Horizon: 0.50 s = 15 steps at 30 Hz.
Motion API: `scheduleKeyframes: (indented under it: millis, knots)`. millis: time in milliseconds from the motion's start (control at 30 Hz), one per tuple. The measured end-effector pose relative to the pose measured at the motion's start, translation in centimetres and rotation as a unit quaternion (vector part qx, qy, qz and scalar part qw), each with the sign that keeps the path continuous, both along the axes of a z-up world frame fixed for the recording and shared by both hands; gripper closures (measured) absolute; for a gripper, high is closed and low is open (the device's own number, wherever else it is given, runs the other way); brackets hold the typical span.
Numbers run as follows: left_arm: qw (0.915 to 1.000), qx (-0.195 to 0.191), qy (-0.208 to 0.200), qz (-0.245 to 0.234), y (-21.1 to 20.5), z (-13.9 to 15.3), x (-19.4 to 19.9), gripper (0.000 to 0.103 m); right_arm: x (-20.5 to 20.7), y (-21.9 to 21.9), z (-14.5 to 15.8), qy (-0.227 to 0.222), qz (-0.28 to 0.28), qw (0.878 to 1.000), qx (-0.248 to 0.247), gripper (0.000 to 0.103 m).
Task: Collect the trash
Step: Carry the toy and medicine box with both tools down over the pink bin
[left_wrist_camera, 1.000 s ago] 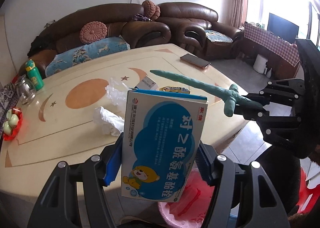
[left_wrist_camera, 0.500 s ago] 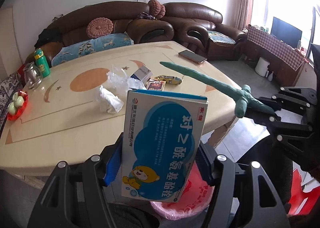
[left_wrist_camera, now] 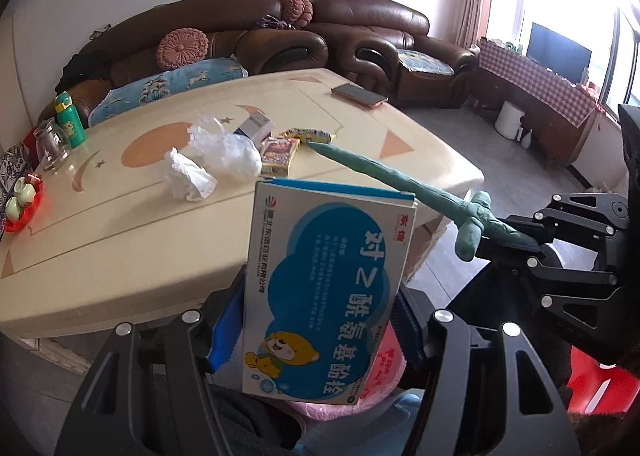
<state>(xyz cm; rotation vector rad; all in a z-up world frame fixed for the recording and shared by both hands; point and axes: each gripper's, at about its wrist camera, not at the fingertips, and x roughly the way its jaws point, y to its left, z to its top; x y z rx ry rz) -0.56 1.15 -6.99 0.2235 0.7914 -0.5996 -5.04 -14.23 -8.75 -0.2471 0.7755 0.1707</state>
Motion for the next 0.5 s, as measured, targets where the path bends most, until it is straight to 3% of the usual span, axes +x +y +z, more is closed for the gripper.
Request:
scheduleKeyframes:
  millis: [500]
  knots:
    - [0.9978,0.020,0.062,-0.011,-0.6,-5.4,0.6,0.040,-0.6,-0.7,-3.8,0.048,-0.015,0.999,0.005,0.087]
